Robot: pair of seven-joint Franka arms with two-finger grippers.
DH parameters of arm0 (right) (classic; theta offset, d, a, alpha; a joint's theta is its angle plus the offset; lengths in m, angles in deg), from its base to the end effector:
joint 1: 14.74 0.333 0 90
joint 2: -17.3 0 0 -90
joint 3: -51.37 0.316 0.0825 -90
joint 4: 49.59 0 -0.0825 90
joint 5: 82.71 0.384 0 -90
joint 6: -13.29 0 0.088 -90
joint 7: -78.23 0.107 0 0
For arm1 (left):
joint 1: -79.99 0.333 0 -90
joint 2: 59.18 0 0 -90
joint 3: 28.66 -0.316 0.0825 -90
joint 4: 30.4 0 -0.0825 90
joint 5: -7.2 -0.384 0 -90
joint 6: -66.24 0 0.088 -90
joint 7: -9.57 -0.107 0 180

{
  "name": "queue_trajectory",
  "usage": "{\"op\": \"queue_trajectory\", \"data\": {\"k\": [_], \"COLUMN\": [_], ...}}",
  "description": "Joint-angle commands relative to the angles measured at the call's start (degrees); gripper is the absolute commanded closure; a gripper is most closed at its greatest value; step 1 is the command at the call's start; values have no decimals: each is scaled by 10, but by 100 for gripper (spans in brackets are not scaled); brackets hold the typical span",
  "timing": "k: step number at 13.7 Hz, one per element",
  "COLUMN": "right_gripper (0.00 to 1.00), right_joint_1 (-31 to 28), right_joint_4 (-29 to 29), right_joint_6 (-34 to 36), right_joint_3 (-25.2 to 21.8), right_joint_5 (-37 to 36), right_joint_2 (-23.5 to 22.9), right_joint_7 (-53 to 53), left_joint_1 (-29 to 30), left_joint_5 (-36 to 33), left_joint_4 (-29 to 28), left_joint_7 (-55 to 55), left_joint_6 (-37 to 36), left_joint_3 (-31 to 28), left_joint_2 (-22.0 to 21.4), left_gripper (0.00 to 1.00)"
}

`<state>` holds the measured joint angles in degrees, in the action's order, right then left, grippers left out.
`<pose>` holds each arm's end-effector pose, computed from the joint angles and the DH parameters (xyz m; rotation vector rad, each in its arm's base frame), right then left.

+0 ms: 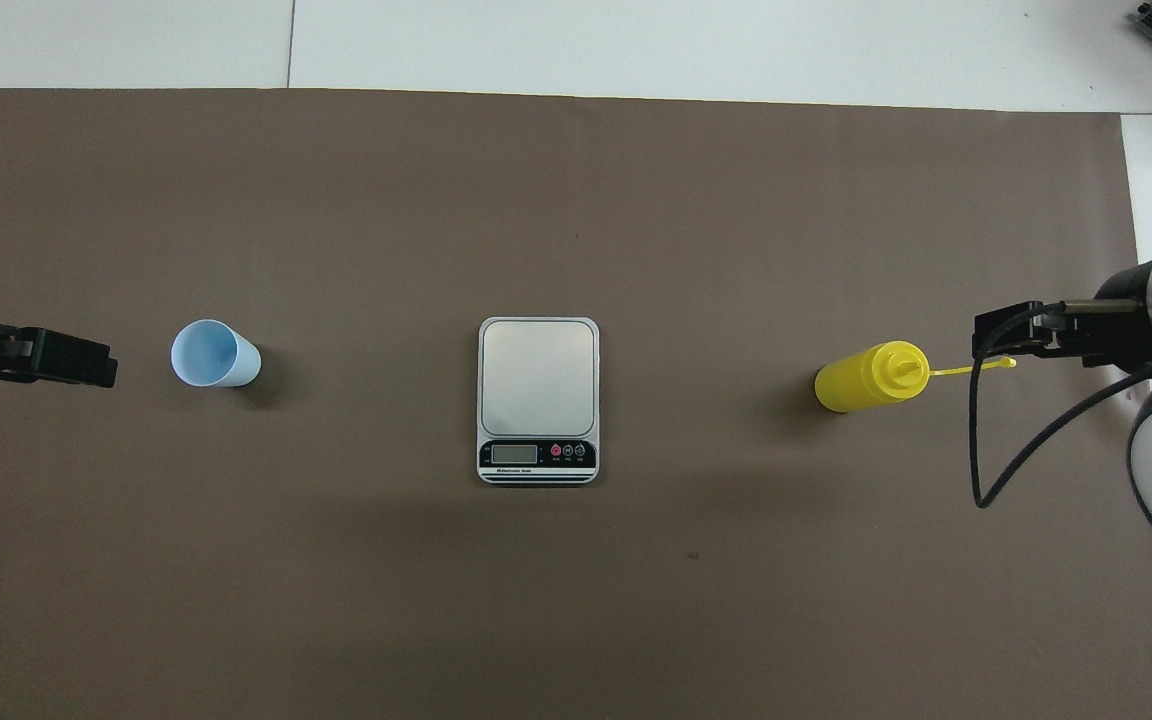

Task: Pour seasoning into cup on scale with both arms
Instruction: 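Move the left gripper toward the light blue cup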

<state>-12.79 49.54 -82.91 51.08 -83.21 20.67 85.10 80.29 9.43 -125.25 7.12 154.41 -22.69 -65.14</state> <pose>0.5427 0.0148 0.5905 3.1306 -0.1410 0.0130 0.5151 -0.0584 0.6374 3.1059 -0.2210 -0.0217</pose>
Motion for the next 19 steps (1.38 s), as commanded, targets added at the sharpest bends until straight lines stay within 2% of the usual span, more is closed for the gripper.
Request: {"op": "queue_trajectory", "data": {"k": [1, 6, 9, 12, 13, 17, 19], "right_gripper": [0, 0, 0, 0, 0, 0, 0], "right_joint_1": [-5, -6, -6, -8, -9, -9, -9], "right_joint_4": [18, 18, 19, 26, 27, 27, 27], "right_joint_6": [-6, -7, -7, -7, -8, -8, -8], "right_joint_3": [4, 4, 4, 4, 4, 4, 4], "right_joint_5": [0, 0, 0, 0, 0, 0, 0], "right_joint_2": [16, 16, 16, 19, 20, 20, 20], "right_joint_7": [-13, -14, -15, -16, -16, -15, -15], "left_joint_1": [2, 7, 8, 25, 27, 44, 47], "left_joint_5": [-8, -5, -7, -10, -10, -9, -5], "left_joint_4": [-23, -18, 12, -6, -19, -135, -165], "left_joint_7": [-5, -4, -3, -3, -4, 2, 25], "left_joint_6": [13, 37, 54, 119, 141, 238, 279], "left_joint_3": [1, -1, -3, -4, -4, -4, -4], "left_joint_2": [-18, -2, 56, 92, 102, 91, 96], "left_gripper": [0, 0, 0, 0, 0, 0, 0]}}
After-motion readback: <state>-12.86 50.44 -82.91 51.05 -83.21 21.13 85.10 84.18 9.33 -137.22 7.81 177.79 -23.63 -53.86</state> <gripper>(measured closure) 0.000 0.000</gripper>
